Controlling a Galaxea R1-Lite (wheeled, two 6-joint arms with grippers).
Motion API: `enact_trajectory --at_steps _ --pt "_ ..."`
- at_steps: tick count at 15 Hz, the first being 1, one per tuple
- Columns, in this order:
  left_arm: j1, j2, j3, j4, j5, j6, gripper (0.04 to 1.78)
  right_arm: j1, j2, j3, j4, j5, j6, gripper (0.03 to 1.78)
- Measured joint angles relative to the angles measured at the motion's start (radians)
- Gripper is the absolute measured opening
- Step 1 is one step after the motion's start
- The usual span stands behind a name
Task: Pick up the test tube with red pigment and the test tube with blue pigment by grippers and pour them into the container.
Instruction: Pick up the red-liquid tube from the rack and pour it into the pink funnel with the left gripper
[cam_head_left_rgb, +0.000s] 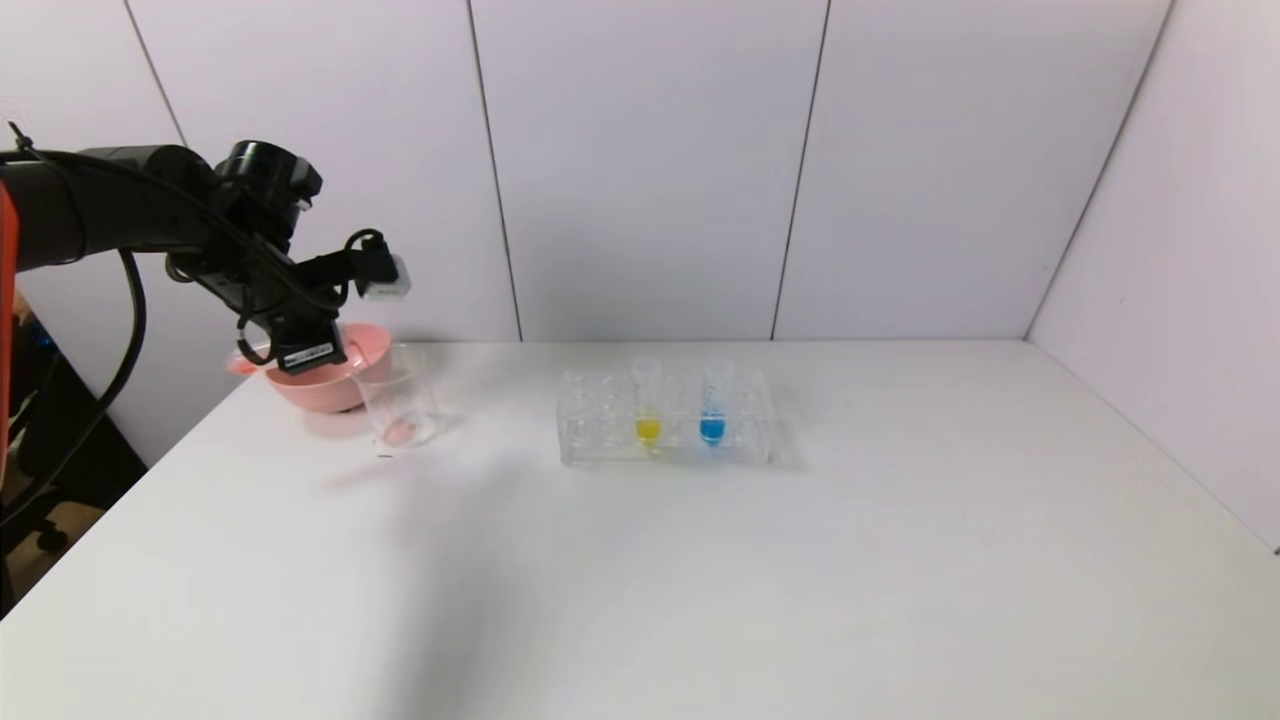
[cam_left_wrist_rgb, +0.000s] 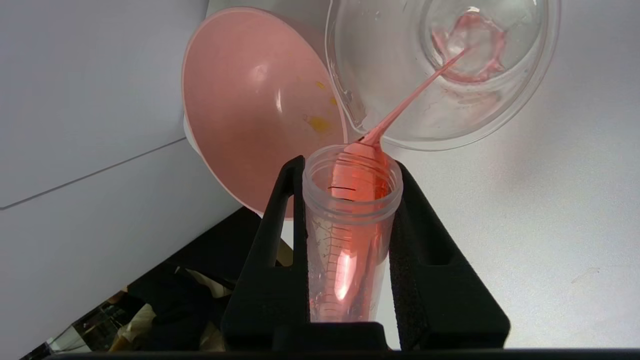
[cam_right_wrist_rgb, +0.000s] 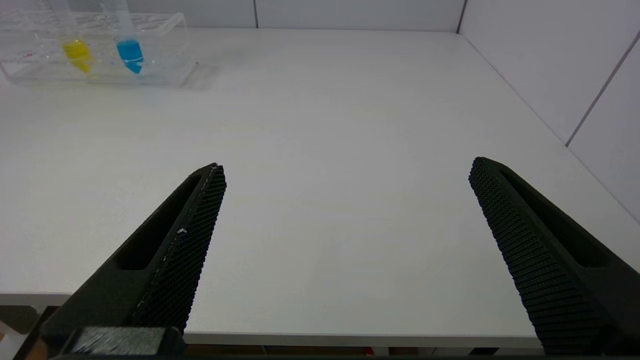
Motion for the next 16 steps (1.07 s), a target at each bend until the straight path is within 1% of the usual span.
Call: enact_trajectory --at_steps 14,16 --pt "-0.047 0.014 0.0 -0.002 0.15 0.024 0.47 0.0 0.0 0.0 0.0 0.0 0.0 1.77" --pt "-0.057 0.016 0.0 -0.002 0.183 0.036 0.46 0.0 0.0 0.0 0.0 0.0 0.0 1.77"
